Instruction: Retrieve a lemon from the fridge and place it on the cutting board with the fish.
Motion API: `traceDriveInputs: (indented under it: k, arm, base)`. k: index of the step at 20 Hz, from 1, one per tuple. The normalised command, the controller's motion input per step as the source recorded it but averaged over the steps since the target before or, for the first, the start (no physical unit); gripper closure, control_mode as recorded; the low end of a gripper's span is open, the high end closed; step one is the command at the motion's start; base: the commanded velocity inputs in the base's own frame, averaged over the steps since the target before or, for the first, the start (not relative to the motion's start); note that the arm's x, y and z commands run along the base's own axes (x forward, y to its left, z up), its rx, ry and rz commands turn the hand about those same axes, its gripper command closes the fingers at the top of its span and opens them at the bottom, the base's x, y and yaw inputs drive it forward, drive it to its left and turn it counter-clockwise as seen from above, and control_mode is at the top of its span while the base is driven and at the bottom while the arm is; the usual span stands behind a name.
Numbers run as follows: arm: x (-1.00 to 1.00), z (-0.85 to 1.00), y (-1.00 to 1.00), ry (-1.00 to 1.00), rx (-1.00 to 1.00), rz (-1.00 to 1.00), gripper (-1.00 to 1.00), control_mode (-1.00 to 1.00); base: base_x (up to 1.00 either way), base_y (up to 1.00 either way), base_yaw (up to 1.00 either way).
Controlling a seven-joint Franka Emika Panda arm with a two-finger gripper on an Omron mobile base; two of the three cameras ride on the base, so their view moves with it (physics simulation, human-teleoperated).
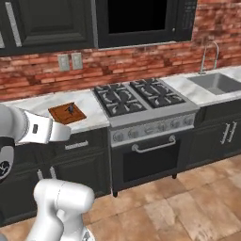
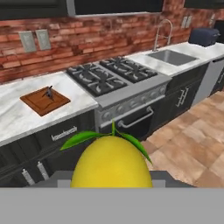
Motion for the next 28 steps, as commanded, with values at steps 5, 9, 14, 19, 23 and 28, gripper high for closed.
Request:
traceDriveInputs:
  k: [5, 9, 14, 19, 23, 28]
  arm:
    - [0.0, 0.0, 0.0, 0.0, 0.0, 0.0, 1.0, 1.0]
    - [0.0, 0.0, 0.0, 0.0, 0.0, 0.0, 1.0, 1.0]
    - [0.0, 0.0, 0.0, 0.0, 0.0, 0.0, 1.0, 1.0]
    - [0.0, 0.0, 0.0, 0.0, 0.0, 0.0, 1.0, 1.0]
    - [0.0, 0.0, 0.0, 0.0, 0.0, 0.0, 1.0, 1.0]
    - [0.0, 0.0, 0.0, 0.0, 0.0, 0.0, 1.0, 1.0]
  base:
    - [0.53, -0.36, 0.28]
    - [0.56, -0.38, 0.35]
    - [0.32, -0.14, 0.49]
    - [0.25, 0.0, 0.55]
    - [0.3, 0.0, 0.51]
    - [0.4, -0.09, 0.26]
